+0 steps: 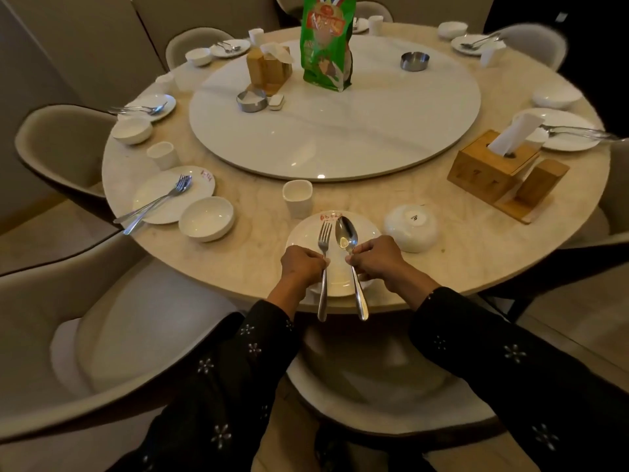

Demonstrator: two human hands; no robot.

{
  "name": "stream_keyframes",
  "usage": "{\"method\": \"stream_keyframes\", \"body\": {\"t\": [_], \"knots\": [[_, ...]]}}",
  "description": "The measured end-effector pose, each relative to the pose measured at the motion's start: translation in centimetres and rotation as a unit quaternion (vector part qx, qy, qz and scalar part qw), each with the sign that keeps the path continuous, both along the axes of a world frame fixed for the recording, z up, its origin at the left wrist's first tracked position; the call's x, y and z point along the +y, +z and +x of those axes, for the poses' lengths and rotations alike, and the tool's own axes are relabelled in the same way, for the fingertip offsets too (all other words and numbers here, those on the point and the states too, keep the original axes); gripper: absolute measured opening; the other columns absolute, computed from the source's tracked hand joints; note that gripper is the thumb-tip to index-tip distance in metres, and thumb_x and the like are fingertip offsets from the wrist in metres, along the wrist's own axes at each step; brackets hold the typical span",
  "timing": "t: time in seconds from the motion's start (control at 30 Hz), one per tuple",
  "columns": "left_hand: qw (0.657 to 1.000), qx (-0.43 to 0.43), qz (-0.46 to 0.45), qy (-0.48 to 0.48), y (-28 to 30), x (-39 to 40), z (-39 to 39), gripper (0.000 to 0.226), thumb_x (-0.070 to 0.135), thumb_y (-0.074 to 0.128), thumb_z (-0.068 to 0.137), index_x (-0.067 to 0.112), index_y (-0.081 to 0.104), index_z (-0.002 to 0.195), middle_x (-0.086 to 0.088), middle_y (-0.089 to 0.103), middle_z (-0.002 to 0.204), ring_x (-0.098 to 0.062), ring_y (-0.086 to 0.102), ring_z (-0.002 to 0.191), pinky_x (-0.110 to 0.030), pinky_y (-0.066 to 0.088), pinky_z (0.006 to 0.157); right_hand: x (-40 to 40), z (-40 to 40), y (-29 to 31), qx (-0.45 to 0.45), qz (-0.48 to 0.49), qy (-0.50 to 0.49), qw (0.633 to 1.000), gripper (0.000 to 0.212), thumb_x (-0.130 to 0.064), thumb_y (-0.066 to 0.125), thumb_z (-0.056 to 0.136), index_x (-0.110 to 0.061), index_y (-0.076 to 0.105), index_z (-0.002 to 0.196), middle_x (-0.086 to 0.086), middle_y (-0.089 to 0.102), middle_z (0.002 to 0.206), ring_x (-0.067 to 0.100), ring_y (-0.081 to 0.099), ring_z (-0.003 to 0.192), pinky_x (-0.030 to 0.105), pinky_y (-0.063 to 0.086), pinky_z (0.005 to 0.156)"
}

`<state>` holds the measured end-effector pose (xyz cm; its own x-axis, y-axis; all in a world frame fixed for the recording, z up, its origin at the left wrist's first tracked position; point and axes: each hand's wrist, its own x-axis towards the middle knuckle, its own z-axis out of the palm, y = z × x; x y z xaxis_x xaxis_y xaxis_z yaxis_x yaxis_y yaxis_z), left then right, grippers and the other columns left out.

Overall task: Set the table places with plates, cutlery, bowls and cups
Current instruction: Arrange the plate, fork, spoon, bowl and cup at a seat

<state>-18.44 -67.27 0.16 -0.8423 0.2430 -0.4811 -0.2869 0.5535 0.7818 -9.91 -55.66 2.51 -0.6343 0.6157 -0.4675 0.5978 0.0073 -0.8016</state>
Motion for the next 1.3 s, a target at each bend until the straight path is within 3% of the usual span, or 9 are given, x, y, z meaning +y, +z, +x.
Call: {"method": "stream_keyframes", "body": {"t": [0.13, 0.27, 0.4, 0.57, 0.77, 0.9, 1.07, 1.2, 1.3], "knots": [[1.000, -0.001, -0.017, -0.016, -0.4, -0.2, -0.1, 0.007, 0.008, 0.076, 0.079, 0.005, 0.071, 0.084, -0.014, 0.071, 0.095, -0.027, 0.069, 0.092, -0.041, 0.057, 0.087, -0.9, 0.1, -0.6, -0.021, 0.037, -0.002, 0.999, 0.020, -0.004, 0.075, 0.078, -0.012, 0.058, 0.072, 0.014, 0.066, 0.083, 0.021, 0.064, 0.057, 0.029, 0.056, 0.051], [0.998, 0.007, -0.052, -0.036, -1.1, 0.2, -0.5, 0.033, 0.017, 0.077, 0.078, 0.003, 0.068, 0.106, -0.016, 0.069, 0.107, -0.030, 0.068, 0.099, -0.040, 0.058, 0.086, -1.4, -0.1, -1.0, -0.024, 0.056, -0.005, 0.998, 0.028, -0.005, 0.075, 0.079, -0.017, 0.052, 0.069, 0.013, 0.065, 0.083, 0.021, 0.063, 0.055, 0.027, 0.052, 0.048], [0.996, 0.025, -0.075, -0.051, -1.0, 0.5, -0.4, 0.033, 0.017, 0.078, 0.077, 0.004, 0.069, 0.105, -0.014, 0.070, 0.105, -0.027, 0.068, 0.098, -0.036, 0.059, 0.082, -1.7, -0.4, -1.4, -0.020, 0.053, -0.016, 0.998, 0.028, -0.004, 0.075, 0.079, -0.018, 0.053, 0.069, 0.012, 0.066, 0.087, 0.023, 0.064, 0.061, 0.032, 0.056, 0.056], [0.994, 0.035, -0.076, -0.073, -1.0, 0.6, -0.2, 0.025, 0.016, 0.073, 0.082, 0.003, 0.069, 0.102, -0.013, 0.071, 0.099, -0.023, 0.070, 0.088, -0.027, 0.056, 0.064, -1.8, -0.8, -1.9, -0.012, 0.067, -0.021, 0.997, 0.024, -0.006, 0.078, 0.074, -0.018, 0.057, 0.072, 0.013, 0.070, 0.091, 0.028, 0.070, 0.080, 0.043, 0.060, 0.073], [0.990, 0.061, -0.059, -0.113, -0.8, -0.2, -0.3, 0.018, 0.018, 0.072, 0.084, 0.001, 0.073, 0.091, -0.012, 0.071, 0.086, -0.023, 0.069, 0.081, -0.038, 0.059, 0.081, -1.3, -0.3, -2.0, -0.007, 0.090, 0.018, 0.996, 0.017, -0.017, 0.077, 0.079, -0.011, 0.064, 0.087, 0.009, 0.069, 0.079, 0.017, 0.064, 0.057, 0.028, 0.054, 0.050], [0.984, 0.152, -0.037, -0.081, 0.4, -2.3, -1.8, 0.024, 0.026, 0.064, 0.090, 0.008, 0.069, 0.105, -0.010, 0.069, 0.110, -0.024, 0.064, 0.104, -0.031, 0.052, 0.089, 1.1, 1.0, -1.5, 0.027, 0.193, 0.027, 0.980, 0.018, -0.024, 0.073, 0.082, -0.011, 0.066, 0.093, 0.001, 0.066, 0.081, 0.004, 0.057, 0.065, 0.017, 0.044, 0.055], [0.973, 0.223, -0.008, -0.060, 2.0, -2.8, -2.4, 0.023, 0.026, 0.060, 0.093, 0.010, 0.065, 0.109, -0.002, 0.066, 0.103, -0.010, 0.058, 0.086, -0.019, 0.043, 0.074, 4.5, 2.5, -1.7, 0.069, 0.238, -0.048, 0.968, 0.031, -0.031, 0.075, 0.080, -0.015, 0.062, 0.103, 0.001, 0.062, 0.096, 0.016, 0.059, 0.088, 0.023, 0.042, 0.070], [0.961, 0.244, 0.065, -0.115, 2.9, 1.3, -1.2, 0.015, 0.024, 0.061, 0.092, 0.011, 0.064, 0.100, 0.003, 0.063, 0.091, -0.004, 0.057, 0.078, -0.017, 0.047, 0.072, 7.0, 3.3, -1.7, 0.057, 0.263, -0.086, 0.959, 0.041, -0.034, 0.073, 0.081, -0.018, 0.054, 0.114, 0.006, 0.052, 0.120, 0.025, 0.048, 0.113, 0.032, 0.042, 0.088], [0.951, 0.249, 0.083, -0.162, 3.5, 5.8, -0.1, 0.020, 0.028, 0.062, 0.091, 0.012, 0.065, 0.103, 0.003, 0.063, 0.090, -0.005, 0.057, 0.078, -0.013, 0.040, 0.065, 9.0, 3.8, -1.6, 0.044, 0.240, -0.108, 0.964, 0.043, -0.033, 0.066, 0.087, -0.016, 0.050, 0.123, 0.011, 0.046, 0.131, 0.030, 0.045, 0.121, 0.037, 0.042, 0.095]]}}
